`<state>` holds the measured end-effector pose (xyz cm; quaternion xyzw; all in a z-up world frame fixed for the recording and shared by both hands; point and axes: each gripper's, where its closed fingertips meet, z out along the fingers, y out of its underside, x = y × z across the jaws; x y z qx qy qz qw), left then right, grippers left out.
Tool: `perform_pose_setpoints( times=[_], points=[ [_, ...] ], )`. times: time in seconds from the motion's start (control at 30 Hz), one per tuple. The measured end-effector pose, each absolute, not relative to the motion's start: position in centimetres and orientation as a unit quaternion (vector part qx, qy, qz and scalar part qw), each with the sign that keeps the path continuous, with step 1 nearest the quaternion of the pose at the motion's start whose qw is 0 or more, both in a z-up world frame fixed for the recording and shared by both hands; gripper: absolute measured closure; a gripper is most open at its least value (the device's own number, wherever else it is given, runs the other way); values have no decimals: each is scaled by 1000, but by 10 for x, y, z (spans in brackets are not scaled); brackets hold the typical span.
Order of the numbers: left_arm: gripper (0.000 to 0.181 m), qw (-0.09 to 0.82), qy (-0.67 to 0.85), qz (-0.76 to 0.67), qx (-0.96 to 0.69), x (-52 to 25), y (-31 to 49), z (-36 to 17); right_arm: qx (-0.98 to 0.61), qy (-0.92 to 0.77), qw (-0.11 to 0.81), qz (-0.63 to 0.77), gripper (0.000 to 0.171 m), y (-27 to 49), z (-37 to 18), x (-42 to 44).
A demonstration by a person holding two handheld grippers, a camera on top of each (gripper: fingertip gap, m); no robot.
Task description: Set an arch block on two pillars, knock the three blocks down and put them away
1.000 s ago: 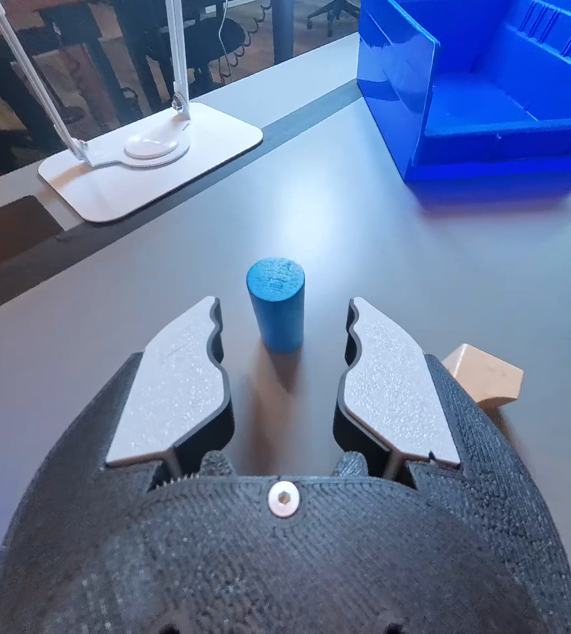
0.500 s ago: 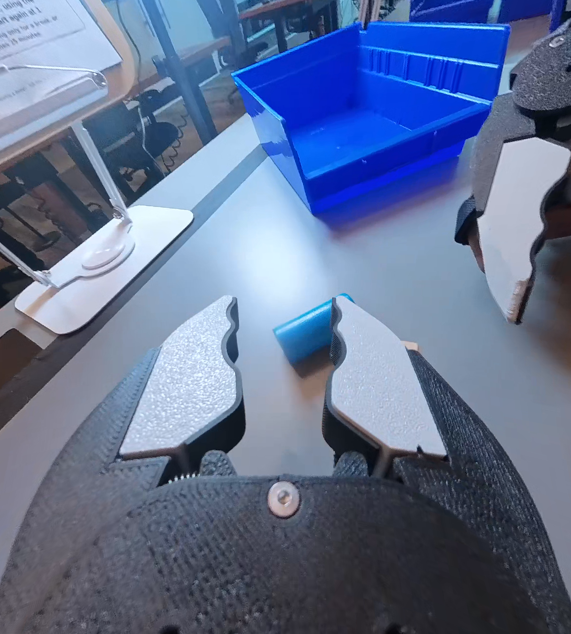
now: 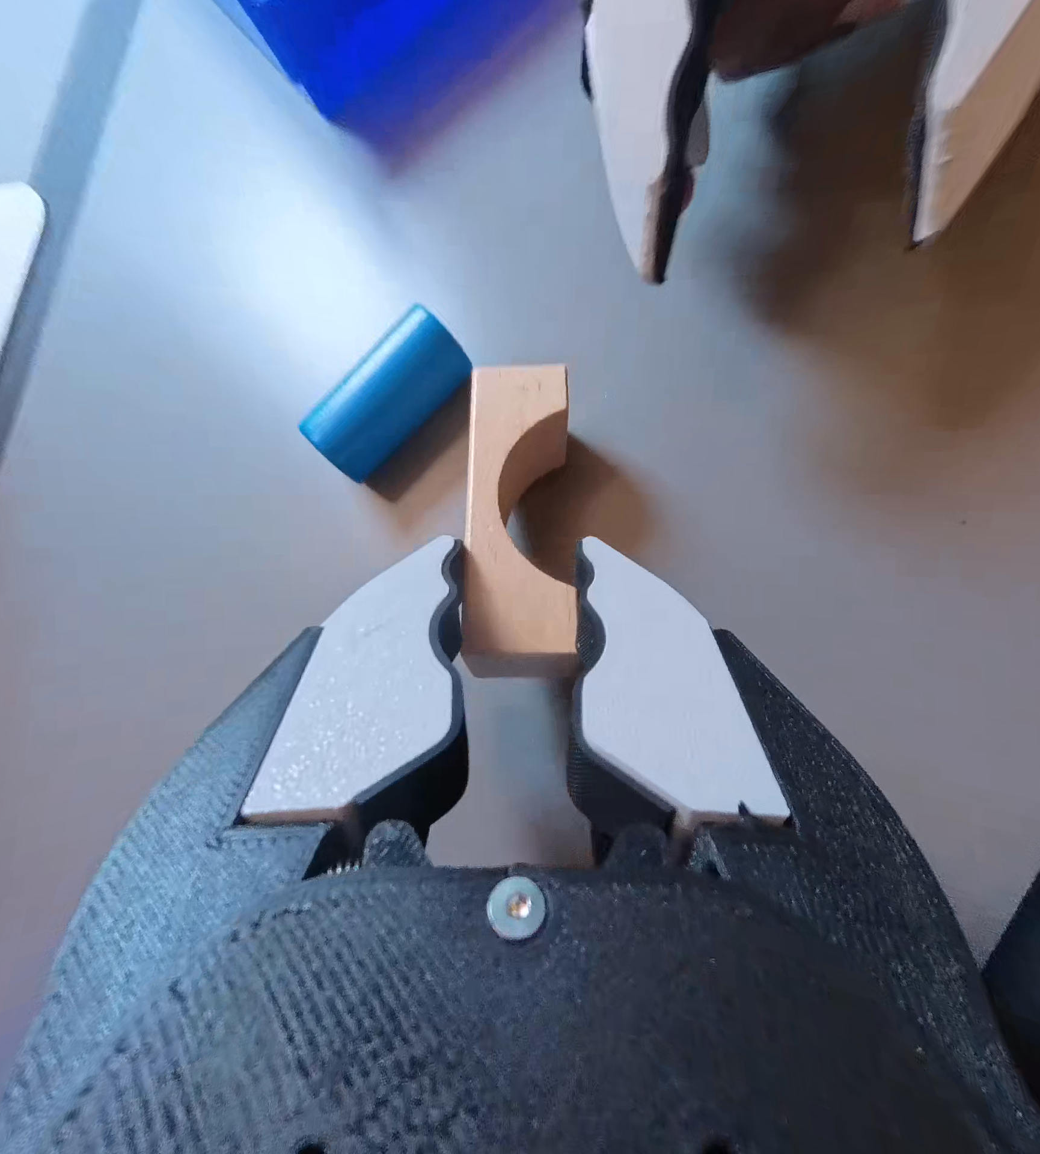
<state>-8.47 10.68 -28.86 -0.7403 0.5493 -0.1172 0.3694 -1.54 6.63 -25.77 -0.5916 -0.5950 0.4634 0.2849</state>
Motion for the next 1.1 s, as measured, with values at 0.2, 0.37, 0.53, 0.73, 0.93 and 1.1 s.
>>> perform_pose_setpoints(
  times=[0.2,0.37,0.53,0.73,0.93,1.1],
  points=[
    [148,447,553,-119,-693,-57,93,-256,-588,-579,443,350,110,106,-242,-15],
    [148,479,553,-172,-660,-37,74,-240,-549,-626,442,335,133,88,-245,-18],
    [144,567,465,-180,-656,-57,96,-209,-571,-579,474,338,137,106,-216,-6],
    [145,582,412,-182,-677,-84,102,-213,-670,-391,600,197,137,202,-174,77],
    [145,558,424,-167,-694,-84,96,-236,-769,-263,582,24,139,254,-200,153],
    [145,560,434,-160,-687,-82,93,-235,-749,-244,616,14,140,251,-180,156]
  ],
)
